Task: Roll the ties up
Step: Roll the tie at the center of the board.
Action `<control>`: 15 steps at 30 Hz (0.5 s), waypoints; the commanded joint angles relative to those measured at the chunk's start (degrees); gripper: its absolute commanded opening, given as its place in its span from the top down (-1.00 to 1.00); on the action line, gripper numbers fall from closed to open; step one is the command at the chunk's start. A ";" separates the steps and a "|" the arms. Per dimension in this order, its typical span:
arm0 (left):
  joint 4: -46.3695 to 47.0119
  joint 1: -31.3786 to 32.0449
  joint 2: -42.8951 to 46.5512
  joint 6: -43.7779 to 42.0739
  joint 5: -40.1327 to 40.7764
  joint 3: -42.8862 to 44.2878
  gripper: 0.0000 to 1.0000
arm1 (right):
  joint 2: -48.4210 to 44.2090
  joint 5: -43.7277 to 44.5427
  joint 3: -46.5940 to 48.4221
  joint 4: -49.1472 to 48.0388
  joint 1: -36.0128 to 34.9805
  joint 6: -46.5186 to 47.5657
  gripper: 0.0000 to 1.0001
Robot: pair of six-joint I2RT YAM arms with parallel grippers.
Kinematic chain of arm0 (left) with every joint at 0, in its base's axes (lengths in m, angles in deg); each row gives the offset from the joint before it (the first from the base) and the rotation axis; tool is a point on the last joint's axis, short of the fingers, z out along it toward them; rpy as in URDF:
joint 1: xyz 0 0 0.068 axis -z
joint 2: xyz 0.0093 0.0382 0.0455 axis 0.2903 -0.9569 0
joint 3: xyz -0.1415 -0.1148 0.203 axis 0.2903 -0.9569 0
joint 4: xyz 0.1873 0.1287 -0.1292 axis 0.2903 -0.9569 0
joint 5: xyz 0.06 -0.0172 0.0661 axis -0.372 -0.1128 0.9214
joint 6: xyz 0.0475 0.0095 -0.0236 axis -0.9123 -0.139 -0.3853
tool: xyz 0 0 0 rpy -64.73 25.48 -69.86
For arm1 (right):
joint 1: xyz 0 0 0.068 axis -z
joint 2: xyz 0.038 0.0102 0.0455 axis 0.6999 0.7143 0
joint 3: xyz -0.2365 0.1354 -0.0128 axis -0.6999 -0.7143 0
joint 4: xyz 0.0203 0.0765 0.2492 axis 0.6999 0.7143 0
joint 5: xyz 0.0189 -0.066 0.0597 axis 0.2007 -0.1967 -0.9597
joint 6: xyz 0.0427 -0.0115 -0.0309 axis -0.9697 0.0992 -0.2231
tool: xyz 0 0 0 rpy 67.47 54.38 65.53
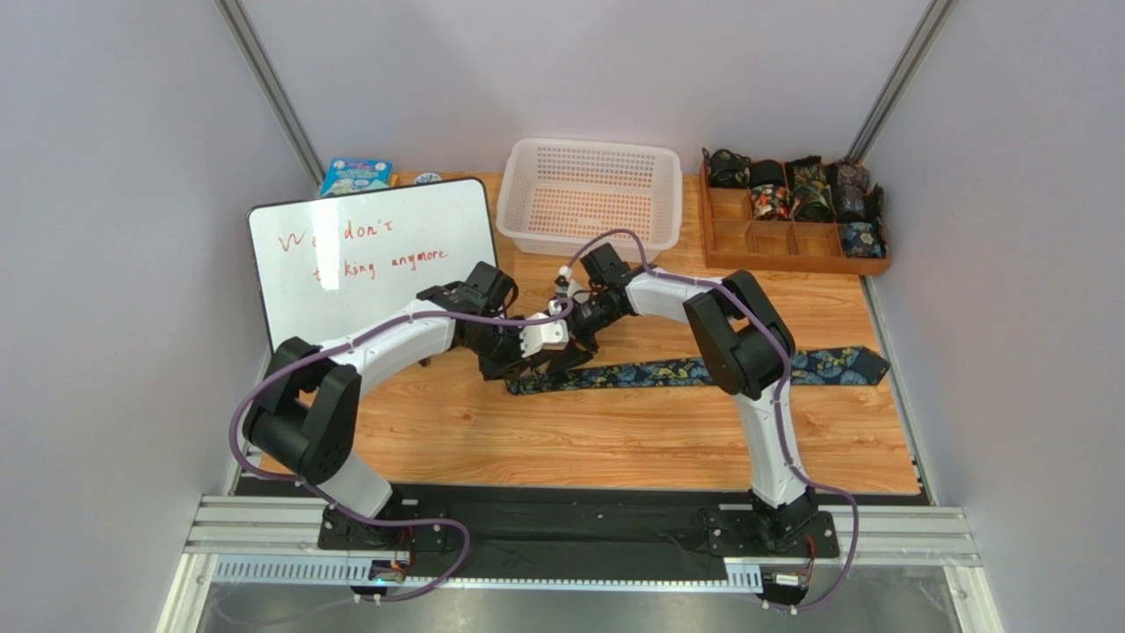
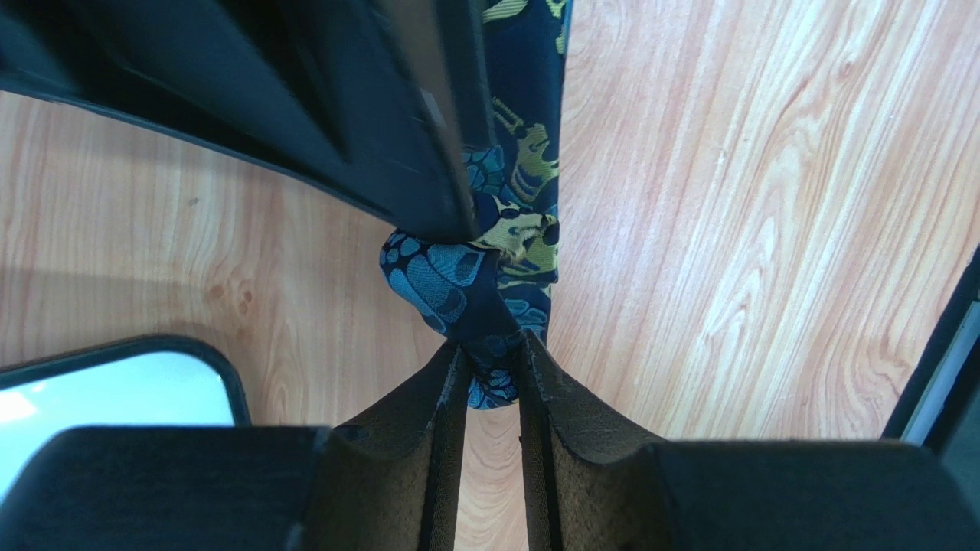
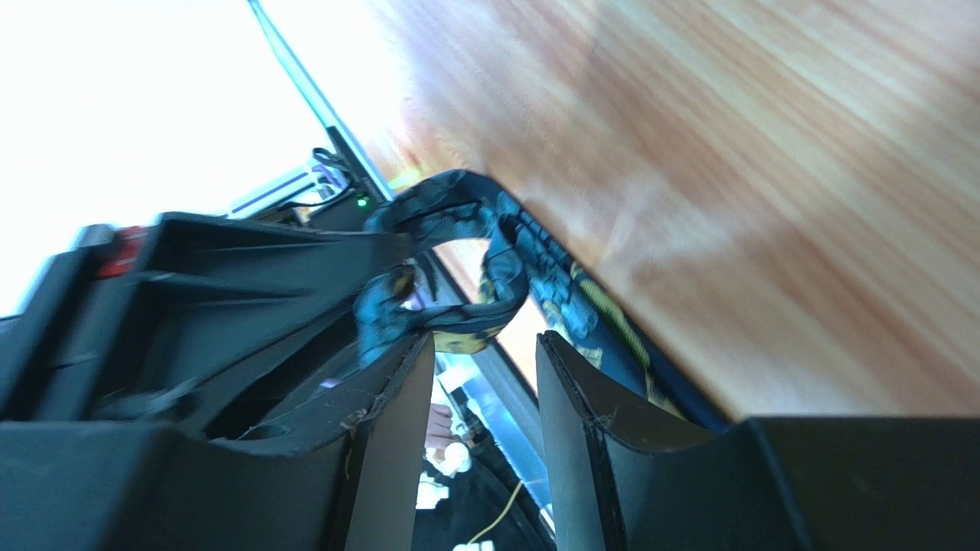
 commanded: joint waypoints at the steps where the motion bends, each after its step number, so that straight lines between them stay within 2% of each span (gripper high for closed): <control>1: -0.29 1.27 -0.75 0.68 -2.65 2.20 0.46 | -5.14 -3.07 -0.07 2.71 2.30 0.54 0.12; 15: 2.70 5.31 -5.14 2.88 0.16 3.52 0.37 | -6.02 -3.25 -3.15 4.47 3.09 2.47 0.11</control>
